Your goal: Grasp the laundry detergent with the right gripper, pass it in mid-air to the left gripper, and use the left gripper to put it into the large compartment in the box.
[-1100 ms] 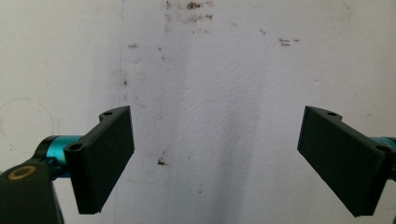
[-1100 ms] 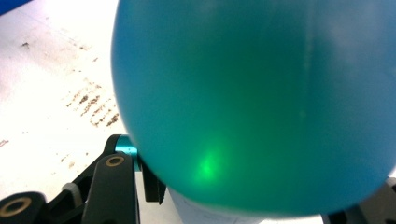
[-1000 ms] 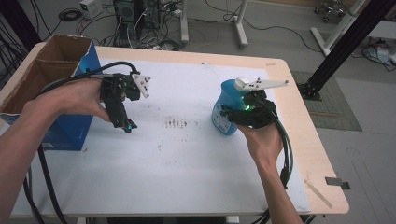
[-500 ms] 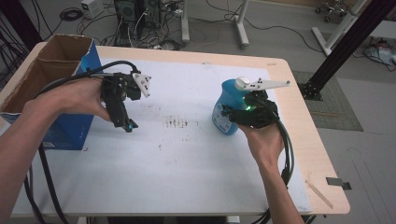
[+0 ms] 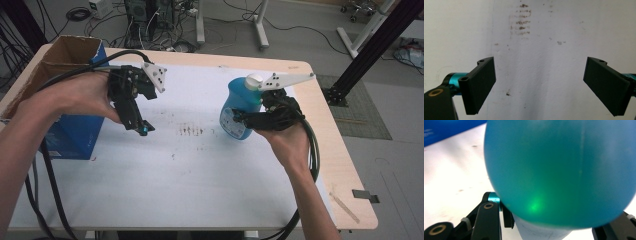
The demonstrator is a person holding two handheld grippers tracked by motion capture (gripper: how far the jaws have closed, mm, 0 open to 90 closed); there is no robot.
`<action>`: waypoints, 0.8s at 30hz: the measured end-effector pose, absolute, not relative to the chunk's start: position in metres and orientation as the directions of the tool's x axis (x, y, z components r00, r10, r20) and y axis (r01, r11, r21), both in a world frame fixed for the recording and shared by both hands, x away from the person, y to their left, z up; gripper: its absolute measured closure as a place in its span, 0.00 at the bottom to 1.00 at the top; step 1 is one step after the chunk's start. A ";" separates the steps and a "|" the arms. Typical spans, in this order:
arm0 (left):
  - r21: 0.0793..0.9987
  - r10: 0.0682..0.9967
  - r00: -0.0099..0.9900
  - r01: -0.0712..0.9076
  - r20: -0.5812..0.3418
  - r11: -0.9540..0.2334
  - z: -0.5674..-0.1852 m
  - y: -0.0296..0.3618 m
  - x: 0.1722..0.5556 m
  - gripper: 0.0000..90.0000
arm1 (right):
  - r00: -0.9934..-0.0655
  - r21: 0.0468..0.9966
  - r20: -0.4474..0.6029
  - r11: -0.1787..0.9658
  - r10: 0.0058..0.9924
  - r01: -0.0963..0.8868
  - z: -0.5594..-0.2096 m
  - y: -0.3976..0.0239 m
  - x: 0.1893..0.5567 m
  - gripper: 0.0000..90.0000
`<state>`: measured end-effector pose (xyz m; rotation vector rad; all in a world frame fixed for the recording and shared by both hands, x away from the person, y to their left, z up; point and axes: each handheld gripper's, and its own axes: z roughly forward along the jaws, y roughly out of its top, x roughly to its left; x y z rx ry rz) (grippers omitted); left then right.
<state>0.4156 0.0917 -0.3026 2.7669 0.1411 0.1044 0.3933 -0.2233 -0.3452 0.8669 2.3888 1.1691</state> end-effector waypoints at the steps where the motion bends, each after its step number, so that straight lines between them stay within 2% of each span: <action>1: 0.363 0.110 0.992 0.082 0.056 -0.928 -0.298 0.091 0.415 0.12 | -0.779 0.795 -0.042 0.493 0.626 0.354 -0.342 -0.221 0.394 0.53; 9: 0.391 0.088 0.995 0.064 0.044 -0.918 -0.260 0.082 0.407 0.12 | -0.923 0.763 -0.066 0.615 0.380 0.199 -0.323 -0.193 0.395 0.52; 16: 0.418 0.071 0.997 0.055 0.023 -0.907 -0.244 0.075 0.403 0.12 | -0.975 0.739 -0.082 0.670 0.206 0.079 -0.324 -0.166 0.393 0.52; 24: 0.431 0.061 0.998 0.063 -0.018 -0.900 -0.240 0.064 0.399 0.12 | -0.997 0.751 -0.036 0.660 0.069 0.019 -0.331 -0.143 0.394 0.52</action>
